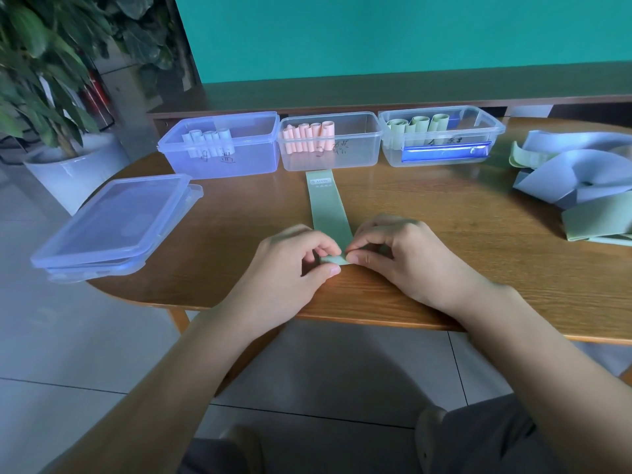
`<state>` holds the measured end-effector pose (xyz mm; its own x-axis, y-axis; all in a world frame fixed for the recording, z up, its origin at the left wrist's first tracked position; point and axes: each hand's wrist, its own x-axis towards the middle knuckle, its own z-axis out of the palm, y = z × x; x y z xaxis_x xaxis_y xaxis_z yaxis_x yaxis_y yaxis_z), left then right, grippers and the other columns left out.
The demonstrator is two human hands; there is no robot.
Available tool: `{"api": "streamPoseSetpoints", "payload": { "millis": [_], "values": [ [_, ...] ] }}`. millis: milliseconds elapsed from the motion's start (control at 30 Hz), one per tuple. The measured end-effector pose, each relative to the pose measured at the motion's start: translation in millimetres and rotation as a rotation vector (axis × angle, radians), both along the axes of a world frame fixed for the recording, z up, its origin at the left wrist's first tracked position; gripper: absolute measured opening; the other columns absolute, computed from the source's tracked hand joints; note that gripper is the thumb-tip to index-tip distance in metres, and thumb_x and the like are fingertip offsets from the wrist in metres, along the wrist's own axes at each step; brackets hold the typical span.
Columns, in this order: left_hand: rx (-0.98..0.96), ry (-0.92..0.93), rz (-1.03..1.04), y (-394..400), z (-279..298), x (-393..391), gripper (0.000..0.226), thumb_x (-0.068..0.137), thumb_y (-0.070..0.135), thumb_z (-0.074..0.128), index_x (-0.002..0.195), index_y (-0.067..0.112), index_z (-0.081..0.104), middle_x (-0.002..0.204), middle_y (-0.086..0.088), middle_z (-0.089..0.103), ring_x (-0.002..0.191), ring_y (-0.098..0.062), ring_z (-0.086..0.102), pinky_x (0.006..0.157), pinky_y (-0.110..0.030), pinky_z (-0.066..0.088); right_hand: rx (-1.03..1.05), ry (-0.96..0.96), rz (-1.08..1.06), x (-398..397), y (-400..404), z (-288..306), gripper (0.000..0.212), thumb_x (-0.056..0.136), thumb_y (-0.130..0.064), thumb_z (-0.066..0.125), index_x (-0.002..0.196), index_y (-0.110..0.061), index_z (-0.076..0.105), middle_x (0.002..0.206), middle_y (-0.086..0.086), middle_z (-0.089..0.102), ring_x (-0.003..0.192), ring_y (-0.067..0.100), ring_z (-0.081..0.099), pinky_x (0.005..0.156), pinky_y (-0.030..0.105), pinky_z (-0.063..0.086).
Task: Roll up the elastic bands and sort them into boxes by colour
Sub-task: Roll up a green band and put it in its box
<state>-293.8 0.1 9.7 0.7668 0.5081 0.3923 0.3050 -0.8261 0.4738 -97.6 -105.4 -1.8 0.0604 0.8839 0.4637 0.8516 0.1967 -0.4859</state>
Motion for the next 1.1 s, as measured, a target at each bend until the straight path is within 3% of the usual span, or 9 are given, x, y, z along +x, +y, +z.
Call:
{"api": "streamPoseSetpoints", "payload": {
  "millis": [267,400,600,767,900,1100],
  "values": [
    [-0.019,-0.005,0.0,6.9,-0.5,5.8,0.01,0.089,0.024,0.073,0.098,0.028,0.075,0.095,0.018,0.063,0.087,0.001,0.057,0.071,-0.004,0.037,0.069,-0.064,-0.027,-2.1,1.9,-2.5,0.008,0.095,-0.023,0.071,0.1,-0.018,0.075,0.104,-0.006,0.063,0.089,0.006,0.06,0.085,0.032,0.052],
    [0.014,-0.017,0.02,9.8,-1.9,7.2,0.013,0.092,0.027,0.07,0.103,0.027,0.077,0.099,0.014,0.063,0.086,-0.002,0.058,0.075,-0.006,0.039,0.034,-0.035,-0.031,-1.6,1.9,-3.4,0.011,0.092,-0.028,0.073,0.102,-0.023,0.073,0.103,-0.012,0.063,0.086,0.005,0.06,0.083,0.037,0.054],
    [0.021,-0.015,0.063,10.9,-3.1,7.5,0.025,0.09,0.028,0.073,0.116,0.026,0.074,0.105,0.015,0.06,0.086,0.003,0.055,0.073,-0.002,0.039,0.011,-0.04,-0.052,1.0,9.3,-3.2,0.014,0.092,-0.025,0.074,0.106,-0.021,0.075,0.1,-0.012,0.065,0.087,0.003,0.058,0.086,0.032,0.052],
    [0.011,-0.021,0.054,13.1,-1.8,10.7,0.016,0.088,0.023,0.075,0.103,0.028,0.073,0.092,0.022,0.056,0.087,0.006,0.054,0.07,-0.001,0.037,-0.015,-0.061,-0.056,2.0,11.5,-0.5,0.015,0.095,-0.026,0.07,0.106,-0.019,0.077,0.102,-0.008,0.064,0.089,0.005,0.058,0.087,0.025,0.047],
    [0.009,-0.031,0.046,17.6,-1.9,14.0,0.012,0.09,0.019,0.073,0.1,0.025,0.075,0.092,0.021,0.057,0.086,0.011,0.054,0.073,0.001,0.035,-0.004,-0.078,-0.089,0.2,12.8,-1.5,0.017,0.096,-0.027,0.067,0.109,-0.021,0.076,0.108,-0.006,0.06,0.093,0.011,0.061,0.089,0.033,0.051],
    [0.04,-0.029,0.046,23.3,-3.7,17.0,0.013,0.094,0.025,0.068,0.104,0.023,0.076,0.1,0.012,0.064,0.085,-0.002,0.057,0.076,-0.004,0.038,0.053,-0.046,-0.064,-2.9,14.9,-0.8,0.01,0.093,-0.019,0.073,0.103,-0.021,0.074,0.102,-0.009,0.063,0.084,0.007,0.062,0.084,0.035,0.054]
  ]
}}
